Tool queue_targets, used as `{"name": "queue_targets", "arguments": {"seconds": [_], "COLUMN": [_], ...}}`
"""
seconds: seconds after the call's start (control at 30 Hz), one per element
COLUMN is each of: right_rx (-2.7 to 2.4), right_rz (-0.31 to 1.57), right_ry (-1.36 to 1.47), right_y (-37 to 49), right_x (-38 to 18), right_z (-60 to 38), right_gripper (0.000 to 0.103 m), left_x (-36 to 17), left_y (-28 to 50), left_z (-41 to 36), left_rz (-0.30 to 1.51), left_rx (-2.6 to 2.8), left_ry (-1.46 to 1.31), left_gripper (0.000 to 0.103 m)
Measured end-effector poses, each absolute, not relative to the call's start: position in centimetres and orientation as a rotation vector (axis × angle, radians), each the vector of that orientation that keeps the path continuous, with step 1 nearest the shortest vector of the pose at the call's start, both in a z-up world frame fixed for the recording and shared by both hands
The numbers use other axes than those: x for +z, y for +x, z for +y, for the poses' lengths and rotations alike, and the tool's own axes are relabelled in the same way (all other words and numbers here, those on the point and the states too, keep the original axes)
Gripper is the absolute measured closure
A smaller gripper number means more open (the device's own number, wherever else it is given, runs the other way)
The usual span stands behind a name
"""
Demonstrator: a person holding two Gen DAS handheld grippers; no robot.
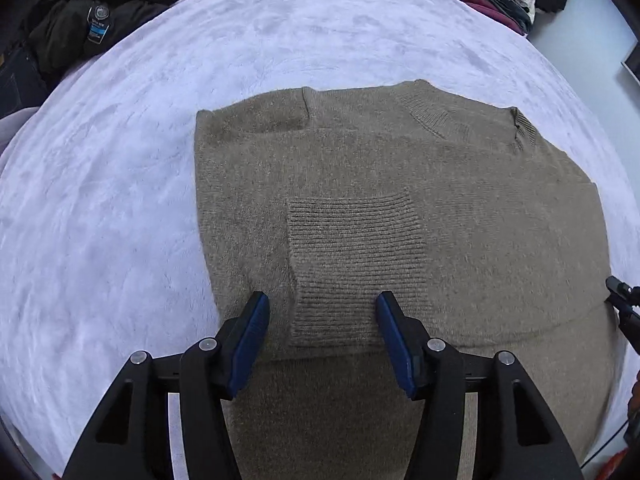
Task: Fold small clothes
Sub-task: 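Open both tools and lift them off the folded sweater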
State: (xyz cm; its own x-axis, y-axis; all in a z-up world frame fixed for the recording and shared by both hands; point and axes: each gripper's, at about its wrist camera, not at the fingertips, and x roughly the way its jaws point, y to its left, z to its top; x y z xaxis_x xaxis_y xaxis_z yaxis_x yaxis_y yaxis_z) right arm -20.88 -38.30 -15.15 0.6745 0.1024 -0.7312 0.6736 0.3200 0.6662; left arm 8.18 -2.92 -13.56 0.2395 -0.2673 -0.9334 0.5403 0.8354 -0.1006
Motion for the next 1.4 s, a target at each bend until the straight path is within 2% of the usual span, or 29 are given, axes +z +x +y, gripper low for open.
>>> {"name": "queue_targets", "arguments": {"seconds": [0.07,0.23,0.27,0.3,0.37,0.53,0.83,0.97,1.13,1.27,1.4], "right_rx": [-0.438,-0.480,-0.485,-0.490,-0.486,-0.400,-0.299,-0.282,-0.259,-0.238,-0.213], "right_rz": [0.792,0.828,0.830,0.835,0.843,0.876,0.926,0.941,0.977,1.002,1.030], "right_ry": [1.191,1.114,1.094,1.064,1.008,0.946,0.887,0.865,0.876,0.879,0.877], "right_y": [-20.9,-21.5,-21.5,-21.3,-20.8,-18.5,-16.7,-16.4,-16.2,-16.3,-16.7], "right_x": [-14.6,-12.8,-12.4,-11.8,-10.9,-10.2,-10.2,-10.4,-11.2,-11.6,-11.9], "right_z": [-37.8,-36.6,-36.4,-36.1,-35.6,-34.1,-30.3,-28.8,-27.2,-26.2,-25.0], "right_gripper": [0.088,0.079,0.075,0.072,0.056,0.053,0.024,0.019,0.018,0.000,0.000], "left_x": [-13.7,-14.3,-14.3,-14.5,-14.8,-14.9,-14.1,-14.0,-14.7,-14.3,-13.8], "left_y": [8.4,8.9,8.9,8.8,8.4,8.0,7.4,6.9,5.6,4.2,2.5], "left_z": [-2.8,-3.1,-3.2,-3.2,-3.7,-4.8,-4.8,-4.3,-3.3,-2.1,-0.4], "left_rz": [1.226,1.271,1.269,1.267,1.283,1.271,1.270,1.272,1.305,1.315,1.329], "left_rx": [-0.564,-0.564,-0.563,-0.568,-0.590,-0.556,-0.530,-0.535,-0.546,-0.573,-0.588], "left_ry": [0.260,0.237,0.238,0.237,0.243,0.288,0.311,0.317,0.361,0.359,0.366], "left_gripper": [0.038,0.030,0.028,0.020,0.011,0.010,0.010,0.010,0.010,0.010,0.010]}}
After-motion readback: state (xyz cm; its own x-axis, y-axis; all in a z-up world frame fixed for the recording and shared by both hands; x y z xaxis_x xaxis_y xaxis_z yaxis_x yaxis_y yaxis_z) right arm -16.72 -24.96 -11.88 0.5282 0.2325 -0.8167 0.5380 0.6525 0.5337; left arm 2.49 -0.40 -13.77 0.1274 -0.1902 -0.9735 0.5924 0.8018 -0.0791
